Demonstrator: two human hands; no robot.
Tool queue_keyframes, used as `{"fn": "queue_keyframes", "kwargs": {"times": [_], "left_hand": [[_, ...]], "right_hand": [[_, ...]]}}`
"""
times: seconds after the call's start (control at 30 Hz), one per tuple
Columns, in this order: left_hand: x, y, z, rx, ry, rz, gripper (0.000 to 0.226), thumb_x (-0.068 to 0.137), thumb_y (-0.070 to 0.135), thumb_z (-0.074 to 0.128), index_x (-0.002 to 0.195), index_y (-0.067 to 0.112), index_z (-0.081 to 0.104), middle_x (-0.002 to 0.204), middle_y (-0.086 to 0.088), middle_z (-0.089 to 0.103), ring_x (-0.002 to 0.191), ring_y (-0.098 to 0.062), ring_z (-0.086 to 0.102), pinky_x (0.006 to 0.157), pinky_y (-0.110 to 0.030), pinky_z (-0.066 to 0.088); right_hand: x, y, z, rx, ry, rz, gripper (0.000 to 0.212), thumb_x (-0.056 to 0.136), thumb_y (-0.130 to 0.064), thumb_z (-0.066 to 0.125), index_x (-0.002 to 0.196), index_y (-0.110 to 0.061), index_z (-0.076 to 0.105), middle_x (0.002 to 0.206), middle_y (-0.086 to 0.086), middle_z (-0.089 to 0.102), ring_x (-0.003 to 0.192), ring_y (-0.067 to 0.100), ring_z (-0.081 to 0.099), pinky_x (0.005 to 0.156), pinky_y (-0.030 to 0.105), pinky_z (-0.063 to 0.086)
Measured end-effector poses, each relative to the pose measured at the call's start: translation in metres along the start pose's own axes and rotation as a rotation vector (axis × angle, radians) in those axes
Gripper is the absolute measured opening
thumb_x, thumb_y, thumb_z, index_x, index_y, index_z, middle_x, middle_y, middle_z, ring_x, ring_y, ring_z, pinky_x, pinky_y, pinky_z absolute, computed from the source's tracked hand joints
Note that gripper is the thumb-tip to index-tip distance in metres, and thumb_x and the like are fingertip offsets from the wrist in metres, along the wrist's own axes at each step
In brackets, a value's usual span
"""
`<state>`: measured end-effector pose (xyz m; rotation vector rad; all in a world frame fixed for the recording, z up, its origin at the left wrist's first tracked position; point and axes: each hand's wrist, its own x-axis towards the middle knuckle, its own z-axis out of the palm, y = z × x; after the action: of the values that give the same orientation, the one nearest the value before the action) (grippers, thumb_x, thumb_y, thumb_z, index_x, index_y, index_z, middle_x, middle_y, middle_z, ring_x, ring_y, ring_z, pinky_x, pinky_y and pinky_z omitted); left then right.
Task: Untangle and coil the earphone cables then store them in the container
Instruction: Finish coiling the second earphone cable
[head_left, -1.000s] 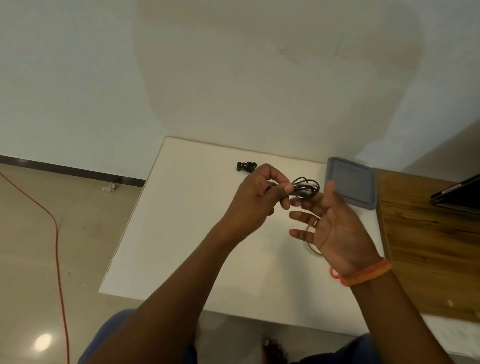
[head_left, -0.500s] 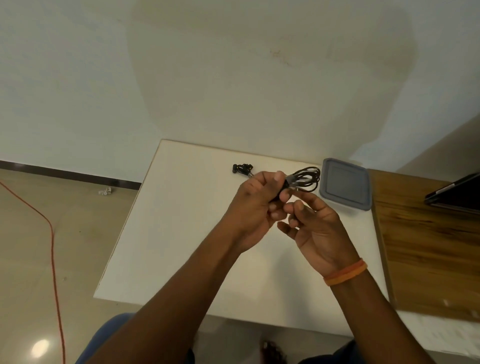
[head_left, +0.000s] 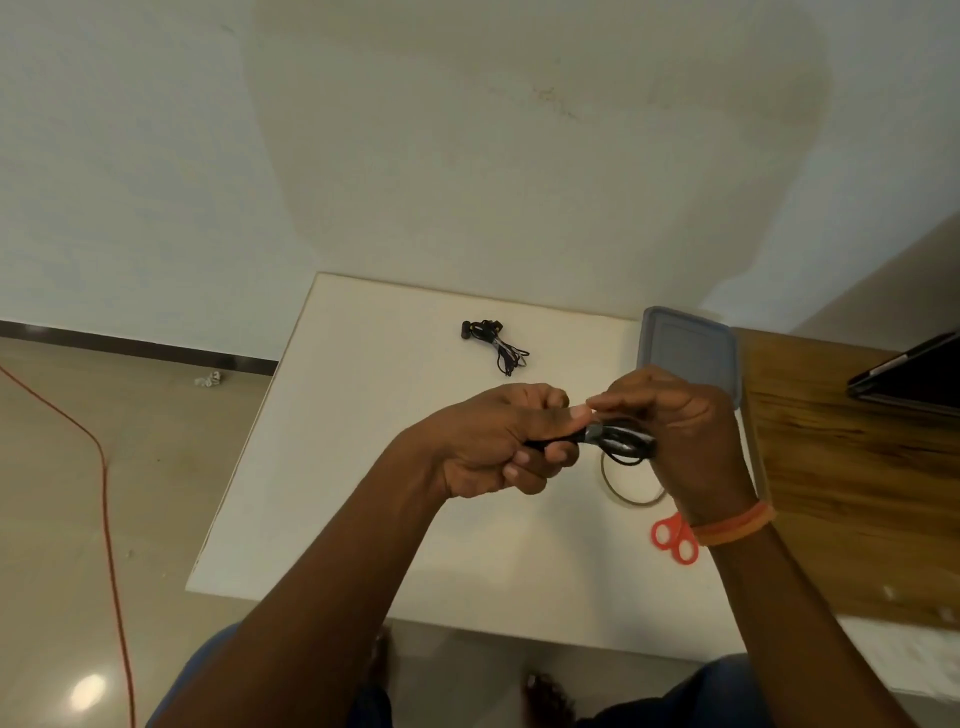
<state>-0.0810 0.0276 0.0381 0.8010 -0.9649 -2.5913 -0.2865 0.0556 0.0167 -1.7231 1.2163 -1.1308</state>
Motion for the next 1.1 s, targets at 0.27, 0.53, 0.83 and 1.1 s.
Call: {"fn": "queue_keyframes", "kwargs": {"times": [0.27,0.53,0.83,1.1], "left_hand": [[0.002,-0.006,0.006,0.122,0.052,0.038,0.015,0.101,0.018,0.051,0.087,0.014,0.056,0.069,-0.006,0.060,0.044,-0.005,0.029,0.043,-0.016,0.030],[0.007,-0.005,0.003,0.113,0.306,0.137,0.018,0.101,0.024,0.052,0.084,0.017,0.053,0.075,-0.010,0.063,0.047,-0.008,0.030,0.042,-0.018,0.033],[0.004,-0.008,0.002,0.416,0.394,0.178,0.016,0.097,0.030,0.059,0.094,0.014,0.058,0.093,-0.017,0.075,0.079,-0.028,0.073,0.065,-0.033,0.057],[0.010,-0.019,-0.009,1.123,0.449,0.395,0.040,0.084,0.039,0.073,0.123,0.032,0.067,0.119,-0.002,0.070,0.118,-0.017,0.060,0.092,-0.040,0.054]], "right_hand": [[-0.003,-0.018,0.011,0.040,0.231,0.121,0.055,0.072,-0.068,0.066,0.094,-0.018,0.072,0.074,0.005,0.069,0.069,0.021,0.067,0.062,0.026,0.056],[-0.010,-0.019,0.002,0.543,0.018,0.420,0.074,0.058,-0.055,0.085,0.114,-0.010,0.066,0.104,0.017,0.070,0.095,0.035,0.068,0.069,0.038,0.058],[-0.008,-0.021,0.017,0.459,0.203,0.562,0.031,0.067,-0.015,0.073,0.094,0.000,0.070,0.082,0.016,0.074,0.071,0.030,0.072,0.064,0.029,0.059],[-0.008,-0.018,0.017,0.426,0.327,0.637,0.016,0.081,-0.003,0.069,0.096,0.004,0.070,0.083,0.018,0.074,0.070,0.030,0.072,0.063,0.027,0.059]]}}
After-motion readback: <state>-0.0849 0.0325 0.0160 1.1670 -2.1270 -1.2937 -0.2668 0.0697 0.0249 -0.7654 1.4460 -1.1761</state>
